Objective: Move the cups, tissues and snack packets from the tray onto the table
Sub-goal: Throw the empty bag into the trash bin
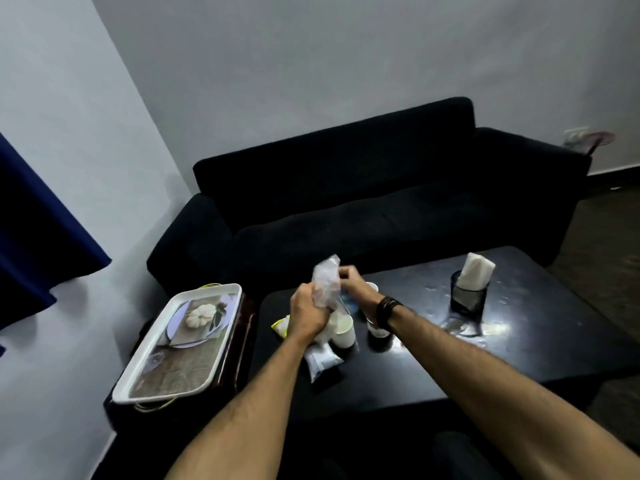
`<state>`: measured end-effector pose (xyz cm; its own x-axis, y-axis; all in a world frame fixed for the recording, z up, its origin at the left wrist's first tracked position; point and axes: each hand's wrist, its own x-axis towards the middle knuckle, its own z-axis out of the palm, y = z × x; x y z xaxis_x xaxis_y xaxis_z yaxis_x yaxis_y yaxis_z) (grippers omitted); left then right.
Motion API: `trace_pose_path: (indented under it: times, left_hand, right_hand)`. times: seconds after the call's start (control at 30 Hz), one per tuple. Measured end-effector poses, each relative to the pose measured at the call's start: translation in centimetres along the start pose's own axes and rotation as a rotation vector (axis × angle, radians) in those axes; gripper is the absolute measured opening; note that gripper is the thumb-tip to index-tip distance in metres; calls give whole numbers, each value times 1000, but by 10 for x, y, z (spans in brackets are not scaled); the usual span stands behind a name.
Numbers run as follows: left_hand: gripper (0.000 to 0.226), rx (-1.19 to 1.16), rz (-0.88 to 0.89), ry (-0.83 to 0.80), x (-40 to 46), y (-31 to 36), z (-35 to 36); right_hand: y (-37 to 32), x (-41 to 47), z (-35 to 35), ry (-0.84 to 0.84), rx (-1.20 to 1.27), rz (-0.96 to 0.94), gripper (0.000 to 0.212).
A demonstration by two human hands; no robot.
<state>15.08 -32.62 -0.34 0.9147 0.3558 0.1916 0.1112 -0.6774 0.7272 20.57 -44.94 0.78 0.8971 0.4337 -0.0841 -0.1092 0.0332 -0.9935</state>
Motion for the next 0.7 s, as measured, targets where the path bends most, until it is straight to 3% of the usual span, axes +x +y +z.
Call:
trace_pose_path:
  times: [0.07, 0.13, 0.2, 0.33, 0.53, 0.7]
  left_hand:
    - [4, -111, -23, 43, -1, 7, 6]
    - [8, -193, 4, -5, -3, 14, 14]
    - [6, -248, 45, -75, -4, 24, 22]
    - [20, -274, 77, -141, -7, 47, 44]
    - [65, 116, 175, -326, -21, 69, 90]
    - [56, -197, 187, -545, -52, 91, 135]
  right_hand:
    - [-3, -9, -16, 92, 111, 36, 55]
    - [-7, -24, -31, -19, 201, 149, 75]
    - [-8, -36, -41, -120, 218, 184, 74]
    - [-12, -48, -55, -60, 137, 71, 41]
    - [-4, -78, -111, 197, 6, -9, 42]
    - [19, -109, -182, 471, 32, 4, 43]
